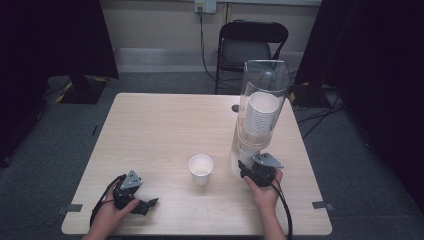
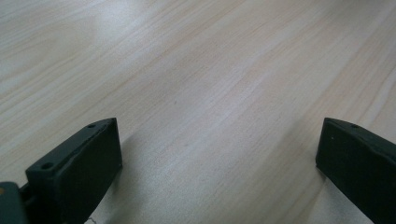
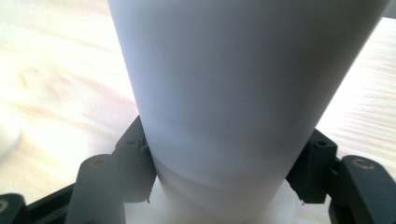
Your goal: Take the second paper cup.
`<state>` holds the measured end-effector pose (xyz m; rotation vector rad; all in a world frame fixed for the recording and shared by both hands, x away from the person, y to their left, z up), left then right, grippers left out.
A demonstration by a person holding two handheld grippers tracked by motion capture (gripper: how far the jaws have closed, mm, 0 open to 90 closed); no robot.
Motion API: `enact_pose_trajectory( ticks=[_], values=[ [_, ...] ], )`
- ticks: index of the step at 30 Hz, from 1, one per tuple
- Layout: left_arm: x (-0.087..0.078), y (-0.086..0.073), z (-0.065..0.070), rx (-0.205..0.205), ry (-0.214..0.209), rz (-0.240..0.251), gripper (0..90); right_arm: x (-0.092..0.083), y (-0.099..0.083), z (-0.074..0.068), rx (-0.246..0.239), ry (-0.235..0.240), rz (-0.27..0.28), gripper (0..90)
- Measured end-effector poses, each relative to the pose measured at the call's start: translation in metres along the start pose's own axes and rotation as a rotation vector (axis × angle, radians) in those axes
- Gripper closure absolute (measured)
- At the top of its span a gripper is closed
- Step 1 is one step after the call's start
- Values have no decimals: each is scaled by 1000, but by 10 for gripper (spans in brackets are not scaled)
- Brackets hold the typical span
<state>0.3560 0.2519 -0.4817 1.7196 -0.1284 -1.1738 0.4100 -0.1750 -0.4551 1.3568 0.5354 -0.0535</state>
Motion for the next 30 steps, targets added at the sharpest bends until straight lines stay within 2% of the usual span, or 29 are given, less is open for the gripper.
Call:
enact_pose_trajectory(
  ticks=[1, 3, 6, 11, 18, 23, 30],
  values=[
    [0, 0, 0, 0, 0, 0, 0, -1, -2, 2, 1, 9, -24, 354],
    [0, 0, 0, -1, 0, -1, 0, -3, -5, 4, -23, 23, -33, 353],
    [0, 0, 0, 0, 0, 0, 0, -7, -7, 4, -28, 39, -47, 352],
    [0, 0, 0, -1, 0, 0, 0, -13, -6, 6, -49, 39, -69, 350],
    [0, 0, 0, -1, 0, 0, 0, -16, -8, 7, -52, 47, -102, 349],
    [0, 0, 0, -1, 0, 1, 0, -21, -13, 9, -86, 52, -131, 347],
    [0, 0, 0, 0, 1, 0, 0, -34, -20, 15, -72, 74, -138, 347]
  ],
)
Point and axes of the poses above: each handheld gripper's, and its own axes: x roughly forward along the jaws, y roughly out of its top, z roughly to its right, the point moved 1 cm from there along x, roughly forward along the jaws, and after that the axes turned 3 degrees about -y, right-handed, at the moved point
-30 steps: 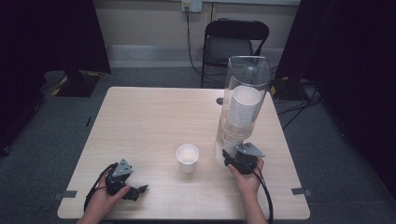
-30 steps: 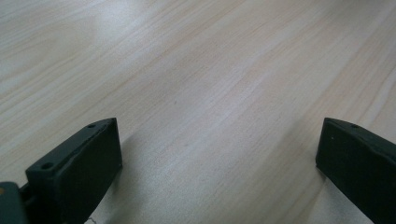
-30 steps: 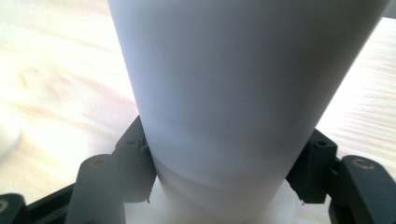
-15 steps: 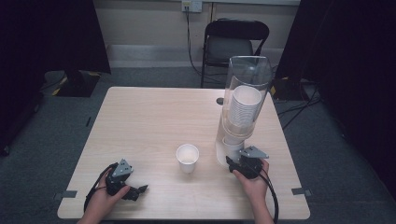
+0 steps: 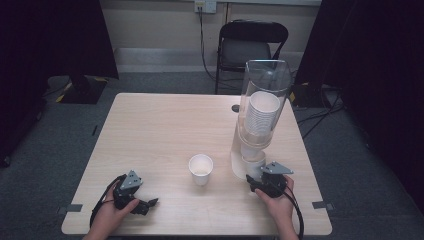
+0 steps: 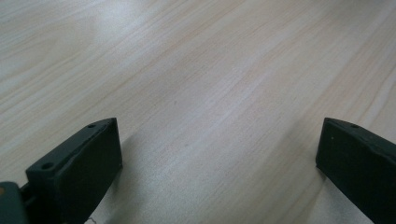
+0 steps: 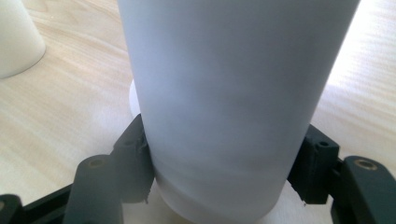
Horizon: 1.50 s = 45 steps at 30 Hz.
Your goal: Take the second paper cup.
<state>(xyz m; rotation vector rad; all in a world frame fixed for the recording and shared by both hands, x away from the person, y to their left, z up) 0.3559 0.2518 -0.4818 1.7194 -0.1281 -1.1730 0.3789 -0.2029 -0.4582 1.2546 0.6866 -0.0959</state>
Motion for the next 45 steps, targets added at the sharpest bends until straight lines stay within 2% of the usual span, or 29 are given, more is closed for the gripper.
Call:
enact_pose_trajectory(
  ticks=[6, 8, 12, 16, 18, 20, 26, 36, 40, 45],
  values=[
    [0, 0, 0, 0, 0, 0, 0, -10, -8, -4, -47, 12, -9, 345],
    [0, 0, 0, 0, 0, 0, 0, -13, -10, -7, -43, 31, -3, 345],
    [0, 0, 0, 0, 0, 0, 0, -15, -13, -14, -66, 60, 7, 343],
    [0, 0, 0, 0, 0, 0, 0, -16, -10, -28, -82, 101, 28, 342],
    [0, 0, 0, 0, 0, 0, 0, -15, -9, -32, -94, 107, 32, 342],
    [0, 0, 0, 0, 0, 0, 0, -14, -4, -41, -114, 131, 42, 341],
    [0, 0, 0, 0, 0, 0, 0, -9, 4, -57, -135, 176, 63, 340],
    [0, 0, 0, -1, 0, 0, 0, 3, 12, -80, -192, 261, 56, 338],
    [-1, 0, 0, 0, 2, -3, 0, 6, 12, -84, -217, 273, 35, 337],
    [-2, -1, 2, 6, -1, -2, 3, 10, 11, -83, -216, 286, 9, 333]
  ],
)
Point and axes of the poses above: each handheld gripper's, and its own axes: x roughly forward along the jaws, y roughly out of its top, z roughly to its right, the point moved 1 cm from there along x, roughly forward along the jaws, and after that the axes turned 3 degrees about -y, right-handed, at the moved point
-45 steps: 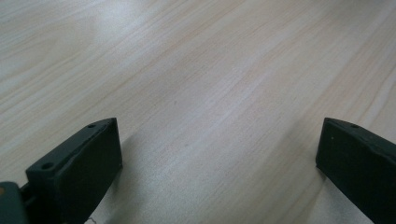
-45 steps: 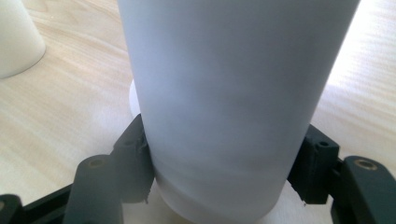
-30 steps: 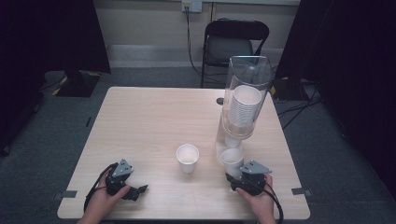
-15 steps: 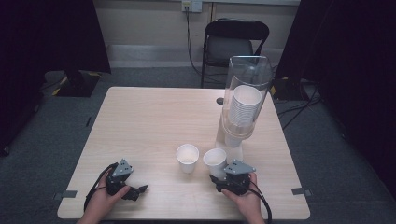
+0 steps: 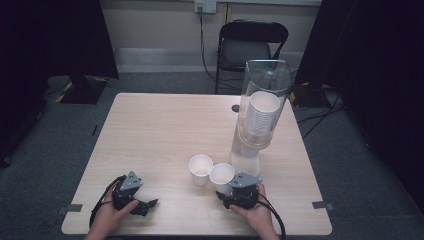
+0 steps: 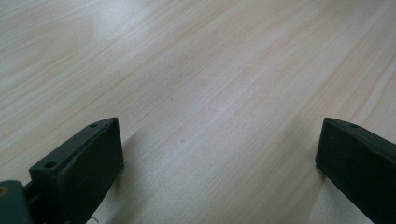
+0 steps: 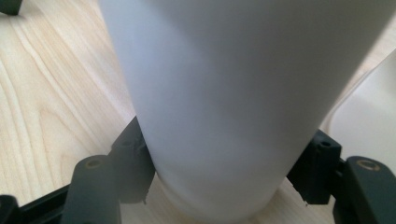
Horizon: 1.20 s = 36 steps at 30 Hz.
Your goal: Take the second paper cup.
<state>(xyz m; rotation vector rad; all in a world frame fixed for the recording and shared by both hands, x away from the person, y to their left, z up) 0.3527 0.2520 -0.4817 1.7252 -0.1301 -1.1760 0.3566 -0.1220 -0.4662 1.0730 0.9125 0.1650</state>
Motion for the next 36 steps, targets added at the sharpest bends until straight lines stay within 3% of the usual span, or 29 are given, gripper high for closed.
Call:
enact_pose_trajectory(
  ticks=[5, 8, 16, 20, 25, 28, 36],
  values=[
    [-2, -2, 1, -1, -3, 4, 10, 1, -4, 0, 6, 10, -5, 317],
    [-2, -2, 1, 1, -3, 6, 11, -2, -6, -1, 3, -5, -11, 256],
    [-2, -2, 1, 1, -3, 5, 11, -16, -17, 5, 20, 11, -8, 163],
    [-2, -2, 1, 0, -3, 6, 11, -32, -29, 17, 26, 54, -25, 146],
    [-2, -2, 1, -1, -3, 6, 10, -54, -52, 45, 43, 4, -83, 141],
    [-2, -2, 1, 1, -3, 5, 10, -61, -61, 56, 56, -18, -87, 131],
    [-2, -2, 1, 0, -4, 5, 7, -61, -62, 60, 65, -26, -85, 122]
  ],
)
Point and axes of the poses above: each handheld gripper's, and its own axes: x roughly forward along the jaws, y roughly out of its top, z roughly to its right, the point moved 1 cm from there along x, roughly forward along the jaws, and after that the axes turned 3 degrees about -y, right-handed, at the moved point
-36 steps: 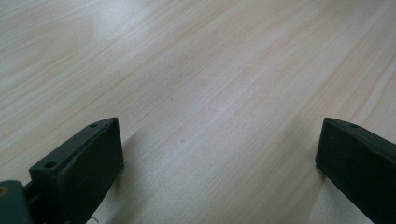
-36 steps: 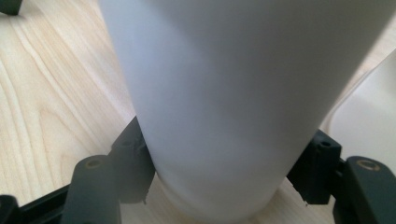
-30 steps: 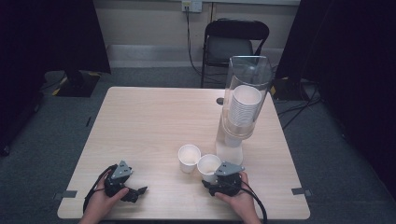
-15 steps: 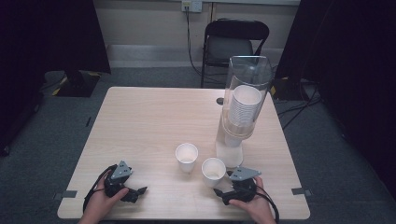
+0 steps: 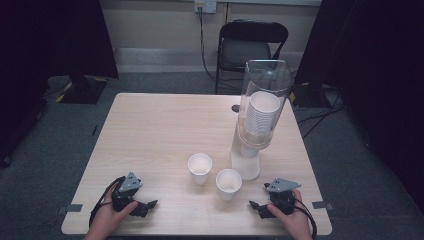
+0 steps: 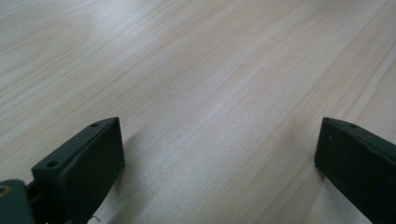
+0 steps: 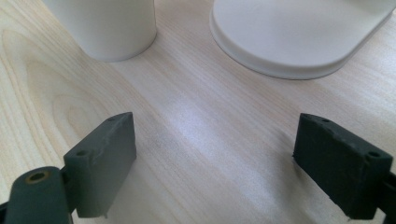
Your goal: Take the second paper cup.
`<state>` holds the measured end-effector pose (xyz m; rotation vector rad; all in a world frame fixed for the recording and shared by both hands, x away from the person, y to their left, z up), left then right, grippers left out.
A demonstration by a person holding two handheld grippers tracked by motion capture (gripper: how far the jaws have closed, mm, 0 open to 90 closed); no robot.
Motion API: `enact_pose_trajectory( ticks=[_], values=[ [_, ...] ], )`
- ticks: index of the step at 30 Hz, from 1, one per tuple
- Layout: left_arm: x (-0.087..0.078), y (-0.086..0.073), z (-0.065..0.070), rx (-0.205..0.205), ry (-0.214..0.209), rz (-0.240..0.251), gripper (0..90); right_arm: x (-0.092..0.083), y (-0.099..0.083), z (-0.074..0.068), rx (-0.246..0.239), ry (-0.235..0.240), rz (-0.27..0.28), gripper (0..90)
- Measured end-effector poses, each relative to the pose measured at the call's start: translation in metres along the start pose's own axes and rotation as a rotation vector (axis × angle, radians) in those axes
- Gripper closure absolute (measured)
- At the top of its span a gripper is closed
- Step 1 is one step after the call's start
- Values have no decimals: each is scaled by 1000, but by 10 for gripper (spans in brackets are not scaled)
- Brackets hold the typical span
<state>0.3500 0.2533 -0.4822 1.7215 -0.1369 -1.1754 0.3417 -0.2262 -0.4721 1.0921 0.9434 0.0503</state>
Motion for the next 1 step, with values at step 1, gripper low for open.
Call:
enact_pose_trajectory(
  ticks=[1],
  values=[
    [0, 0, 0, -1, -1, -1, 7, 0, 0, 0, 0, 0, 0, 122]
  ],
)
Point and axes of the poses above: each handheld gripper's, and its own axes: x roughly forward along the jaws, y roughly out of its top, z roughly to its right, the point moved 1 cm from there along x, roughly forward along the jaws, and after that the axes turned 3 degrees about -y, right-handed, at the moved point
